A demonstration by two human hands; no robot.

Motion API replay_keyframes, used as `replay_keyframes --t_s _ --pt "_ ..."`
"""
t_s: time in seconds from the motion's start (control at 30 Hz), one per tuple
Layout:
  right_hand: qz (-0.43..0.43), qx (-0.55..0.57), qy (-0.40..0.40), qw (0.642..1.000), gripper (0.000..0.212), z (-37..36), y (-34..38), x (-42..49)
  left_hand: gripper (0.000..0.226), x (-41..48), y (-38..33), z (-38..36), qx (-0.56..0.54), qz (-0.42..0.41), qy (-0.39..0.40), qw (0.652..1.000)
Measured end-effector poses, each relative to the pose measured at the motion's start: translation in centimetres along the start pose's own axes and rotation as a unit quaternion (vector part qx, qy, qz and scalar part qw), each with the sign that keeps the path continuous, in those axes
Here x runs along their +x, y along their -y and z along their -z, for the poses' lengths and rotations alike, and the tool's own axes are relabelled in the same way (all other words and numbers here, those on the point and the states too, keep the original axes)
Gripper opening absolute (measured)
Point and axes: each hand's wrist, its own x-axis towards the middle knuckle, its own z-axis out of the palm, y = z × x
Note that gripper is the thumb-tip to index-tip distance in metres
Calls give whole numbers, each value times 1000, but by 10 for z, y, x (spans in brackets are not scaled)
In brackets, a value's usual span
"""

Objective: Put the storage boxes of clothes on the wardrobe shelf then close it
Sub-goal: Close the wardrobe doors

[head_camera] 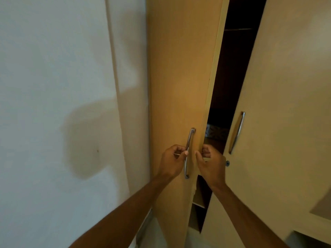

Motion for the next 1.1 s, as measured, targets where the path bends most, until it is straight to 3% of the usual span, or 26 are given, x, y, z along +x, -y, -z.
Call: replay_keyframes --t_s 0.2,0.33,0.47,0.6,0.7,0.9,1.1 --pt "20 -28 -13 999 22 21 -36 38 18 33 3 -53 -8 21 73 997" --pt "35 -113 -11 993 58 31 -57 64 19 58 6 -79 -6 19 91 996" --pt "109 -266 -23 958 81 39 -79 92 12 82 7 -103 -7 14 100 995" --pt "173 -385 -50 905 71 45 -106 120 21 104 14 -126 -18 15 98 995" --pt "167 -468 -42 867 66 52 -125 143 21 120 18 -145 -29 13 83 996" --pt "177 -505 -57 842 81 58 -152 182 14 144 17 -172 -16 -8 45 999" --pt "184 -513 -76 835 76 56 -170 203 11 160 19 -188 -26 -6 22 999"
